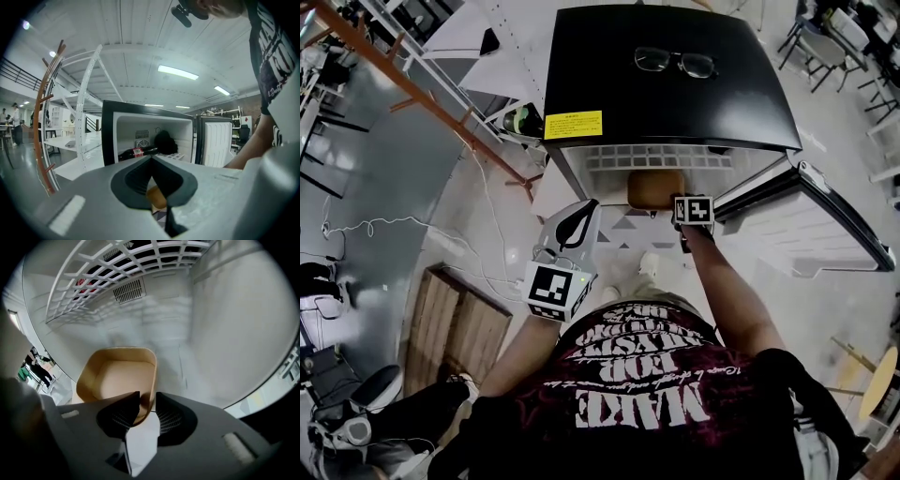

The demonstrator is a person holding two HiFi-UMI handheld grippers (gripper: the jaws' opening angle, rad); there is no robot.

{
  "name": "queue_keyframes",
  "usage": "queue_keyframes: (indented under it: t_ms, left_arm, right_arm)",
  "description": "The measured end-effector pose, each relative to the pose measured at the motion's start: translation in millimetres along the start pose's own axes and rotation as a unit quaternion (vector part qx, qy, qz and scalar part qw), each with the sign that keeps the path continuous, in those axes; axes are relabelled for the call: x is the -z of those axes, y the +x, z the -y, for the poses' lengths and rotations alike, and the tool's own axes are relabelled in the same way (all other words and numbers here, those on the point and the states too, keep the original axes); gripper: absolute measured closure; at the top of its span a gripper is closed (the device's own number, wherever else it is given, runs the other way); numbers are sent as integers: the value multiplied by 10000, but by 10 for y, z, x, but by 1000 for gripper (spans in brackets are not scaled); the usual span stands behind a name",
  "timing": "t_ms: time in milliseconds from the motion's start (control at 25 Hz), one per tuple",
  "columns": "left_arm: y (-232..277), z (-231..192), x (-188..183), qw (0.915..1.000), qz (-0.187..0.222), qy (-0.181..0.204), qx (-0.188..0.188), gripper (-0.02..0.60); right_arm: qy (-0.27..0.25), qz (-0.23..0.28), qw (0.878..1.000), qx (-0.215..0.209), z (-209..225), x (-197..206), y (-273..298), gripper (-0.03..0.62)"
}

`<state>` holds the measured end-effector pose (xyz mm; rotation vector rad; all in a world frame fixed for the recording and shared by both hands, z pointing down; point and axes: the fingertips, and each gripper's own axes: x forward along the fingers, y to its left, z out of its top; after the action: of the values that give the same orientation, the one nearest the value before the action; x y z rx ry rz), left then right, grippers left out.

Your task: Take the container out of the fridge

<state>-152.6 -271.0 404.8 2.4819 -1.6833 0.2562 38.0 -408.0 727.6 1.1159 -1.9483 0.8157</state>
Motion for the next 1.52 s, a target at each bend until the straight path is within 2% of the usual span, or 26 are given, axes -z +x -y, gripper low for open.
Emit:
queue_keyframes:
  t_ms: [320,640,1520]
  left_arm:
    - [-18,78,50,10000,-61,7,47,581]
    - [-38,142,51,9999,-27,20,146,581]
    - [-77,220,73,9992,6,-152,362,568]
  right_arm:
    - [226,-130,9996,70,47,196,-72,526]
    - [425,-157,9990,-26,29,360,-202,549]
    - [768,792,9935,-263,-184,82,-1032,560]
